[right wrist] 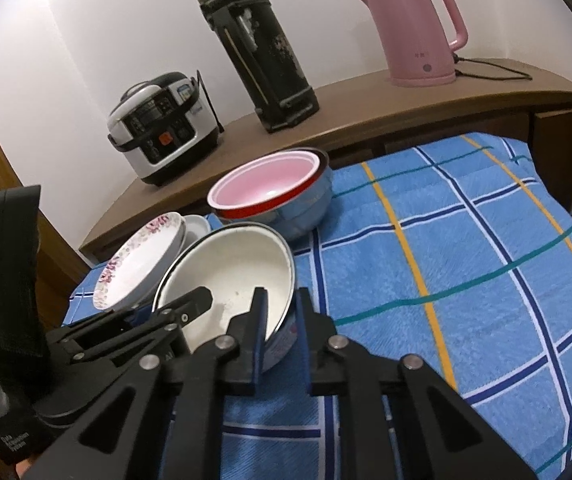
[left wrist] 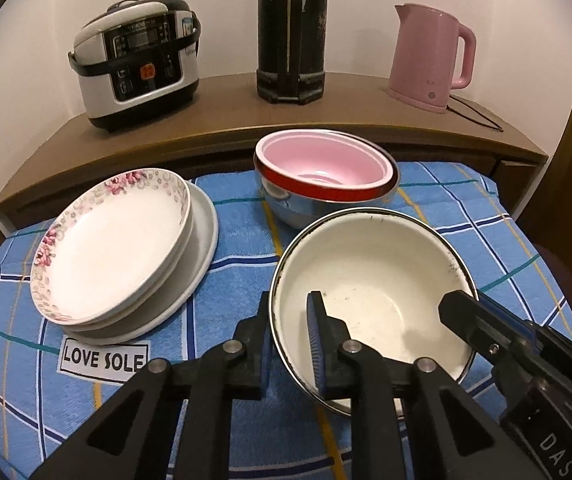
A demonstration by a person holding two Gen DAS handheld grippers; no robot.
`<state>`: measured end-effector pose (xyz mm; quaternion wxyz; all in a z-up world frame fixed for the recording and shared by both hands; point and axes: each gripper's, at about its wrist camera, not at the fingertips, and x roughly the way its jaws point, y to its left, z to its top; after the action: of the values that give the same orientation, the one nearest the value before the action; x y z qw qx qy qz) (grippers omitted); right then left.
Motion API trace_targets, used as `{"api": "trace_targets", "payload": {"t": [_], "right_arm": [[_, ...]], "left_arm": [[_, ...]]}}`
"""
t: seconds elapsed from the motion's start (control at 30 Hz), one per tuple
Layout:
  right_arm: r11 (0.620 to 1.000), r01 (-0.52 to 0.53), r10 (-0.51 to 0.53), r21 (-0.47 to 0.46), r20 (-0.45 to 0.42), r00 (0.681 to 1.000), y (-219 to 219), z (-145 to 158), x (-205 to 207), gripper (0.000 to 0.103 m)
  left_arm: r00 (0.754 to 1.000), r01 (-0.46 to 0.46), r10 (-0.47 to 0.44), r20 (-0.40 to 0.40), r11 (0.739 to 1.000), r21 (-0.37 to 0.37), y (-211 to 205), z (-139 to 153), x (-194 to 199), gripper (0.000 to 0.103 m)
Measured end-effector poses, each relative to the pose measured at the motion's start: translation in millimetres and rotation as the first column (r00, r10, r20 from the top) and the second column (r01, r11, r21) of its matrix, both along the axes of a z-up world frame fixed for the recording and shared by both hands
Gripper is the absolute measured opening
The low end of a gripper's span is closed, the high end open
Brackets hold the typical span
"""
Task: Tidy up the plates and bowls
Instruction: 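Lift the white enamel bowl with the left gripper toward the pink-steel bowl stack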
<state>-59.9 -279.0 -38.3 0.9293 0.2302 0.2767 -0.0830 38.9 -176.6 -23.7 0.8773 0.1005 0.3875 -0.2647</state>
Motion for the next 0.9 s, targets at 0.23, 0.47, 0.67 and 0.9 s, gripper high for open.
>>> {"api": "trace_targets", "payload": {"t": [0.23, 0.47, 0.67, 0.9], "right_arm": [[1.0, 0.001, 0.0, -0.011, 0.016, 1.0, 5.0, 7.7, -6.3, 0.014], [1.0, 0.003, -0.002, -0.027, 0.031, 1.0, 10.1, 17.2, -11.4, 0.014], [0.999, 0.003, -0.001, -0.054, 0.041, 0.999, 14.9, 24.1, -12.5, 0.014], [0.998, -0.006, 0.01, -0.069, 0.055, 0.998, 18.2, 32.7, -8.9, 0.014]], "left_arm": [[1.0, -0.001, 0.002, 0.022, 1.0, -0.008, 4.1, 9.5, -7.2, 0.018], [0.999, 0.0, 0.0, 0.036, 1.0, -0.022, 7.6, 17.9, -12.1, 0.018], [0.999, -0.003, 0.004, 0.042, 1.0, -0.03, 10.9, 22.1, -12.9, 0.018], [0.998, -0.006, 0.009, 0.065, 0.999, -0.04, 12.2, 32.9, -9.3, 0.018]]}}
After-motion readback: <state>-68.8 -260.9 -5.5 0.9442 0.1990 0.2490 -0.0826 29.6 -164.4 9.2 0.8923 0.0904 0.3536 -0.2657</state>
